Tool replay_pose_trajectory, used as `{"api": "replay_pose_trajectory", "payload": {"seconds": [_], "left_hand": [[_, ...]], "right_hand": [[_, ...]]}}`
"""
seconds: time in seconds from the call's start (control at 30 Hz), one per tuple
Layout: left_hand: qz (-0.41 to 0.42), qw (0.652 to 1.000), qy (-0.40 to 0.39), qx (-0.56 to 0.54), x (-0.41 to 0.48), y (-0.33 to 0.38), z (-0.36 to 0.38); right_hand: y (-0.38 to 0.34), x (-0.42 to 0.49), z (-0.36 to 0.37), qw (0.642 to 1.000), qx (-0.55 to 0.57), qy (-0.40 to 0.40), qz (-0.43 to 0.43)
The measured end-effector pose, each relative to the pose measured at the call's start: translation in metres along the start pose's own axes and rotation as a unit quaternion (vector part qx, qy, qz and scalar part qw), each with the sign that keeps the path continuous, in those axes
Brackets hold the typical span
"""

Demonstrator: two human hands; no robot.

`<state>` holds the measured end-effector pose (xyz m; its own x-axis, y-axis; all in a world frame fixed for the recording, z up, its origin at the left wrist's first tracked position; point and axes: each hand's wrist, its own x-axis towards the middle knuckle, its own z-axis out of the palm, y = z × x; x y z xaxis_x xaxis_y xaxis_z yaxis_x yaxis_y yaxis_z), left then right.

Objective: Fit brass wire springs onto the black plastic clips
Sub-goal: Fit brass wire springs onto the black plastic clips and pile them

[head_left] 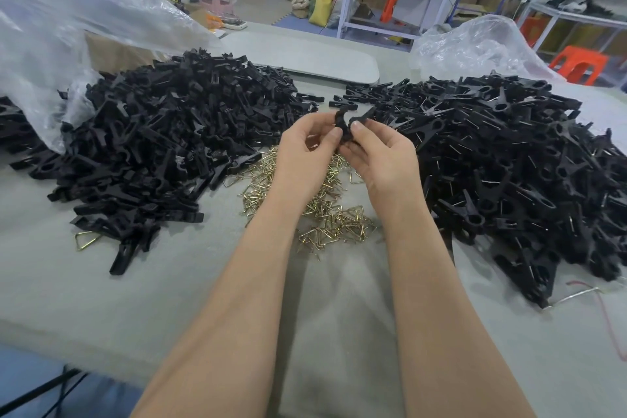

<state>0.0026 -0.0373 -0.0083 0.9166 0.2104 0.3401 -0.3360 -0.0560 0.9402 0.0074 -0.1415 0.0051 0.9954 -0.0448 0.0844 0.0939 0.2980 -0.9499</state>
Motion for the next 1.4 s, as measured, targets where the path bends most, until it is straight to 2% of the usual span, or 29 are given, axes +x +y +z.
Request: {"api": "replay_pose_trajectory", "payload": {"seconds": [0.13, 0.27, 0.5, 0.67, 0.83, 0.93, 1.03, 1.17, 1.23, 1.3, 1.4], "left_hand": [[-0.049, 0.997, 0.022, -0.052, 0.000, -0.002, 0.001], [-0.063, 0.995, 0.027, -0.071, 0.001, -0.003, 0.000], [-0.159, 0.963, 0.003, -0.218, 0.002, -0.003, -0.002], [-0.239, 0.918, -0.001, -0.318, 0.002, 0.000, -0.005], [-0.356, 0.834, 0.027, -0.421, 0.001, 0.003, -0.011], [-0.375, 0.824, 0.037, -0.423, 0.001, 0.004, -0.011], [-0.365, 0.828, 0.037, -0.423, 0.000, 0.006, -0.009], [-0.298, 0.864, 0.071, -0.401, 0.004, 0.004, -0.007], [-0.241, 0.902, 0.066, -0.351, 0.005, 0.002, -0.005], [-0.190, 0.939, 0.038, -0.285, 0.004, 0.000, -0.002], [-0.163, 0.957, 0.013, -0.239, 0.002, -0.001, 0.000]], "right_hand": [[0.000, 0.002, -0.002, 0.991, -0.115, 0.016, -0.071], [0.002, 0.000, -0.004, 0.943, -0.284, 0.035, -0.170], [0.007, -0.002, -0.002, 0.884, -0.395, 0.024, -0.248], [0.009, -0.003, 0.000, 0.872, -0.414, -0.005, -0.261], [0.011, -0.003, 0.002, 0.865, -0.423, -0.021, -0.268], [0.012, -0.003, 0.003, 0.869, -0.420, -0.033, -0.261], [0.011, -0.004, 0.006, 0.885, -0.396, -0.023, -0.243], [0.008, -0.001, 0.002, 0.925, -0.339, 0.068, -0.158], [0.003, 0.000, -0.001, 0.948, -0.298, 0.051, -0.102], [0.001, -0.001, -0.002, 0.959, -0.269, 0.001, -0.085], [0.000, -0.001, -0.004, 0.965, -0.243, -0.030, -0.096]]}}
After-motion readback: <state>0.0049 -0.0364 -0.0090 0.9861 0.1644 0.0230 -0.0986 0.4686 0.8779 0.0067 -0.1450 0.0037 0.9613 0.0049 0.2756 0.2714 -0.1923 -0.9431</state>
